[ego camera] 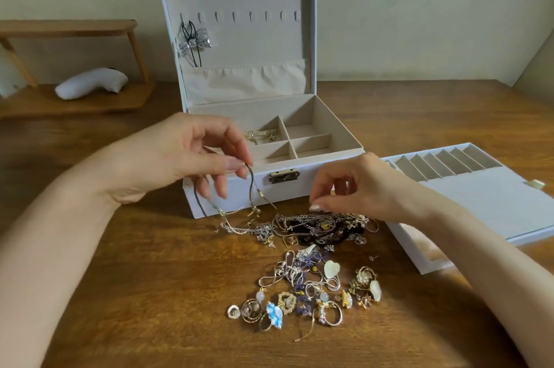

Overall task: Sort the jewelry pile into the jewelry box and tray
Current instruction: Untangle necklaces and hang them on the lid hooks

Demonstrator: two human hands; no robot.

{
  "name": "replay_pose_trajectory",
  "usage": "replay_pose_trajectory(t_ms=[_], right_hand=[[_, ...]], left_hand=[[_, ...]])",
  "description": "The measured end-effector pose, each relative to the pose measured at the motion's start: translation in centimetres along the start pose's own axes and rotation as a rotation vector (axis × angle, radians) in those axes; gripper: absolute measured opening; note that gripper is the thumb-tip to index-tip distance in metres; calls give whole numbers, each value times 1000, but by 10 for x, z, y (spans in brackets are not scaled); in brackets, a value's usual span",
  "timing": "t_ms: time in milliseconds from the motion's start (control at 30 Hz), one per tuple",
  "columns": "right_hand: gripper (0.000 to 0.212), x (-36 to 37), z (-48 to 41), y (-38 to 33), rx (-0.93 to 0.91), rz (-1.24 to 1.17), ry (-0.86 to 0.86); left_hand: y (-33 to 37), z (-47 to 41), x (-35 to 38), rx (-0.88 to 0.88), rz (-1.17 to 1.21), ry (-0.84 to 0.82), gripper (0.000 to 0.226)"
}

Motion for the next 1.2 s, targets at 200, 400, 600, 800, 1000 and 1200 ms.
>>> replay_pose_trajectory(t_ms=[200,400,600,800,1000,1200], right_hand=[[33,27,-9,-14,10,153,-5],[32,36,-12,-19,4,302,34],[21,34,-11,-21,-66,143,119],[17,21,-7,-15,-8,-126,174],[38,13,-4,-14,-22,-228,226],[40,17,-2,-23,-32,-17,290]], left_hand=[[5,-2,11,58,3,36,20],[14,0,9,143,90,112,16],[16,1,7,203,306,162,11],[12,0,0,141,450,135,19],[12,1,-3,136,482,132,21],[12,1,-3,130,502,146,23]])
Point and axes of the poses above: each hand's wrist, its own z-axis away from the middle knuckle, its own x-axis out of the palm, y = z × x, the point moved 4 cm from there along -z, towards the middle knuckle, and after that the axes turned 9 degrees about -y, right-handed, at the moved point
